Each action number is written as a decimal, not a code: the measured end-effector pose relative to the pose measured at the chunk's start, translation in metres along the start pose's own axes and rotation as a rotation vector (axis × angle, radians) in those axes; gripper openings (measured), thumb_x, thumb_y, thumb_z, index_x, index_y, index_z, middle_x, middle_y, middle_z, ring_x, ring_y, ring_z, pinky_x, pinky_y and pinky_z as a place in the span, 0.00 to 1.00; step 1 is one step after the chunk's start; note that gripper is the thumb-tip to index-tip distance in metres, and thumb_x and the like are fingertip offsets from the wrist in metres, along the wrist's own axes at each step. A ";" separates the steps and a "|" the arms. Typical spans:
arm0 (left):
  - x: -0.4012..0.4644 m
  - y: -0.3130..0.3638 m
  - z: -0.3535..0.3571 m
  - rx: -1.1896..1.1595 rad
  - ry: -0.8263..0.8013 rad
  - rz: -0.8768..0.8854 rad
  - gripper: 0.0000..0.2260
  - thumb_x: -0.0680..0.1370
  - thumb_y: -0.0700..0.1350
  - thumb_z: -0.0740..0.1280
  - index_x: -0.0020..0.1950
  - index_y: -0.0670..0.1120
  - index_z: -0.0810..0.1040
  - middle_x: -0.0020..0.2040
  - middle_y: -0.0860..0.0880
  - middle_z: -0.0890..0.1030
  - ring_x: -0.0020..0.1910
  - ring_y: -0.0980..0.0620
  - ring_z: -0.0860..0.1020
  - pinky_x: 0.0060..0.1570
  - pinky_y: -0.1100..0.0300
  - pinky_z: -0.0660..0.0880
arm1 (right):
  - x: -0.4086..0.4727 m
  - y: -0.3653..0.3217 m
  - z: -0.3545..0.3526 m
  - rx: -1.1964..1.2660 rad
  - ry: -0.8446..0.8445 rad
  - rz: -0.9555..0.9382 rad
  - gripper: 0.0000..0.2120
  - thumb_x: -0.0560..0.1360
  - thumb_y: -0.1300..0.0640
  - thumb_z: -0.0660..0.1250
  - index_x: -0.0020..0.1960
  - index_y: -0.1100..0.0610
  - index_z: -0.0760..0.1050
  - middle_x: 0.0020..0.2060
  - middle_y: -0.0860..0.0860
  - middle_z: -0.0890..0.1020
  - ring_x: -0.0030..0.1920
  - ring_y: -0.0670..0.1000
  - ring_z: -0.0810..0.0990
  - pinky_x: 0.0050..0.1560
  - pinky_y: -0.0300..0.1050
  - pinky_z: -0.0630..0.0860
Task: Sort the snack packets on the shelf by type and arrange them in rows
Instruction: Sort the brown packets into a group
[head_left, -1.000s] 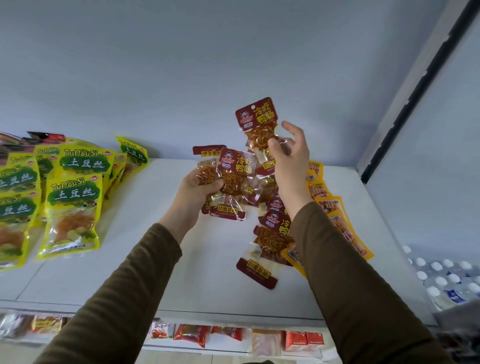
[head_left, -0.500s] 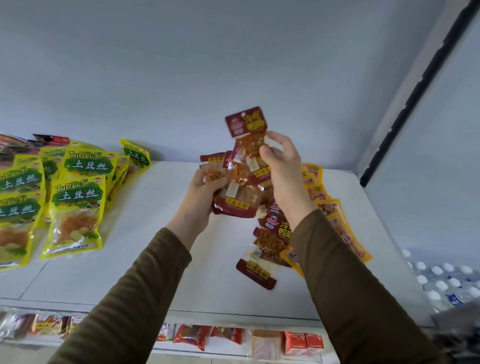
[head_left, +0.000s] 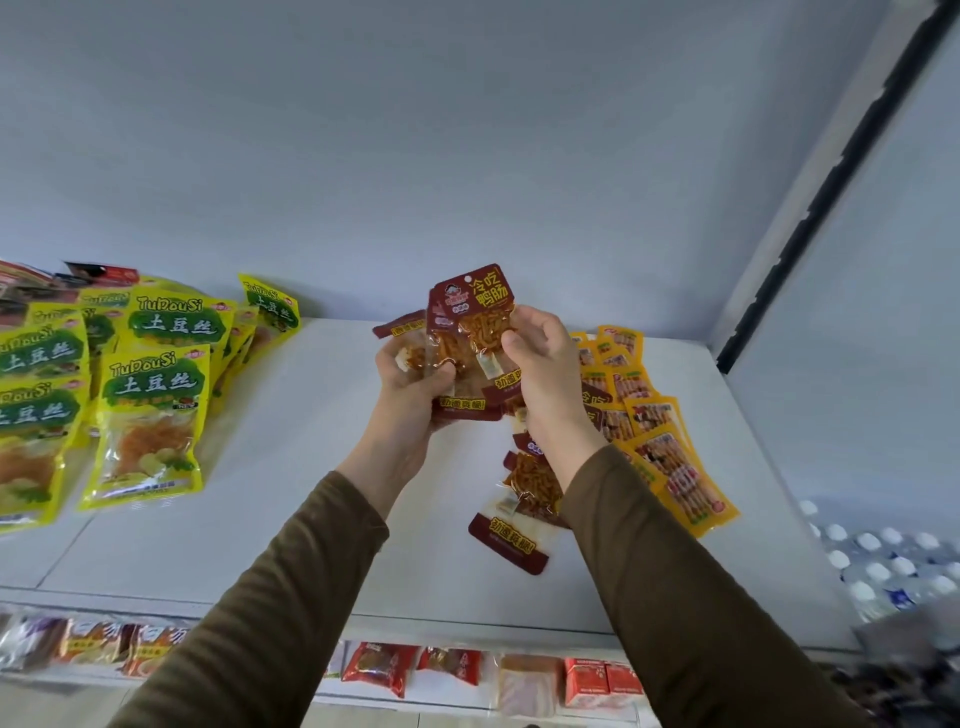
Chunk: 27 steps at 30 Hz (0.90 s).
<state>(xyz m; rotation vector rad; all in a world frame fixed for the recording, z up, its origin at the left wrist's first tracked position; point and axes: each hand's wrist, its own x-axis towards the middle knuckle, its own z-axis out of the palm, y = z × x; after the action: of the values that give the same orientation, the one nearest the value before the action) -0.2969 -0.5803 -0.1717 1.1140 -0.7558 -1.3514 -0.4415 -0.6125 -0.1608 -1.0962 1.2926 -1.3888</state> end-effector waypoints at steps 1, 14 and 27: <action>0.000 0.001 0.000 -0.021 0.004 0.002 0.20 0.83 0.42 0.68 0.70 0.57 0.65 0.63 0.45 0.80 0.56 0.44 0.85 0.48 0.51 0.84 | -0.004 0.002 0.001 0.004 -0.023 0.016 0.15 0.80 0.57 0.69 0.66 0.49 0.75 0.62 0.45 0.81 0.62 0.47 0.80 0.64 0.55 0.79; -0.017 -0.005 -0.014 0.023 0.026 0.037 0.29 0.74 0.43 0.78 0.70 0.53 0.68 0.58 0.49 0.85 0.53 0.48 0.86 0.45 0.56 0.84 | -0.060 -0.004 -0.029 -0.370 -0.276 -0.120 0.23 0.82 0.53 0.65 0.76 0.44 0.66 0.69 0.36 0.72 0.65 0.33 0.69 0.54 0.26 0.66; -0.072 -0.036 -0.033 0.130 -0.070 -0.048 0.29 0.70 0.48 0.79 0.66 0.59 0.70 0.56 0.53 0.86 0.53 0.47 0.86 0.47 0.50 0.84 | -0.077 0.019 -0.101 -1.397 -0.379 -0.056 0.69 0.53 0.13 0.57 0.78 0.43 0.26 0.83 0.53 0.44 0.82 0.58 0.41 0.79 0.64 0.45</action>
<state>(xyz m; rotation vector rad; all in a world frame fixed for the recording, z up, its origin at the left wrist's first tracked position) -0.2886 -0.4999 -0.2034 1.1982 -0.8829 -1.4029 -0.5257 -0.5188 -0.1872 -2.1344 1.9196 -0.0618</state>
